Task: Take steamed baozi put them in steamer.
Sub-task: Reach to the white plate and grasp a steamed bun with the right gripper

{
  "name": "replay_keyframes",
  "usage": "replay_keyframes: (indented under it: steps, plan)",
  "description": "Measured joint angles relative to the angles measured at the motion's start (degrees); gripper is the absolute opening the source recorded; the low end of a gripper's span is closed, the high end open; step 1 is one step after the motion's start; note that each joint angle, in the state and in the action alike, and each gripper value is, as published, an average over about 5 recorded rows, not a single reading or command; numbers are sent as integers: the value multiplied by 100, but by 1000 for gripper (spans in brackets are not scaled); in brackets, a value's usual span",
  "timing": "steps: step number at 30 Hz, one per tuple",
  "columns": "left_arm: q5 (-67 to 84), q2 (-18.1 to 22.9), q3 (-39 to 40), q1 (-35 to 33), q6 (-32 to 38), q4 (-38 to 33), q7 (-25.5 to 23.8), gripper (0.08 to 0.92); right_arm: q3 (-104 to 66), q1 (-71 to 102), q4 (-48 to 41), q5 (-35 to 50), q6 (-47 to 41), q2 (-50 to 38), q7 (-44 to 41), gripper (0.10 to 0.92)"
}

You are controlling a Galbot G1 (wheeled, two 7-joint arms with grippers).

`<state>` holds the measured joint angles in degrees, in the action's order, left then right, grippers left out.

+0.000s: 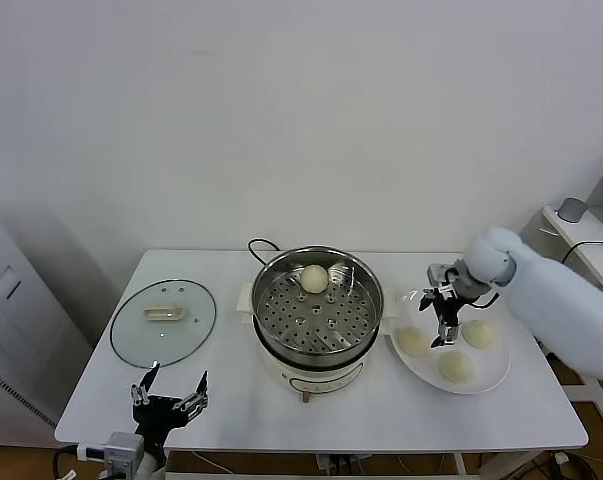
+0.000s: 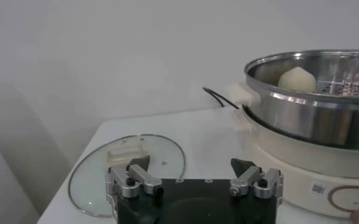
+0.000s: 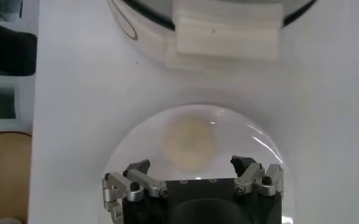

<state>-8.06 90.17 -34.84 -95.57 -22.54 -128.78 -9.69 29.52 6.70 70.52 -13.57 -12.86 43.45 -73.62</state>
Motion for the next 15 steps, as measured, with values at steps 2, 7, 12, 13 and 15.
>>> replay_keyframes:
  steps: [2, 7, 12, 13, 15]
  plan:
    - [-13, 5, 5, 2, 0, 15, 0, 823, -58, 76, -80, -95, 74, 88, 28, 823]
    - [-41, 25, 31, 17, 0, 54, -1, 823, -172, 209, -262, -314, 215, 274, 55, 823]
    - [-48, 25, 37, 25, -2, 85, -2, 823, -265, 324, -421, -491, 311, 419, 103, 823]
    - [-49, 25, 37, 28, -3, 93, -3, 823, -286, 347, -455, -521, 325, 447, 119, 823]
    - [-50, 26, 38, 37, -4, 110, -3, 823, -321, 388, -516, -572, 349, 497, 150, 823]
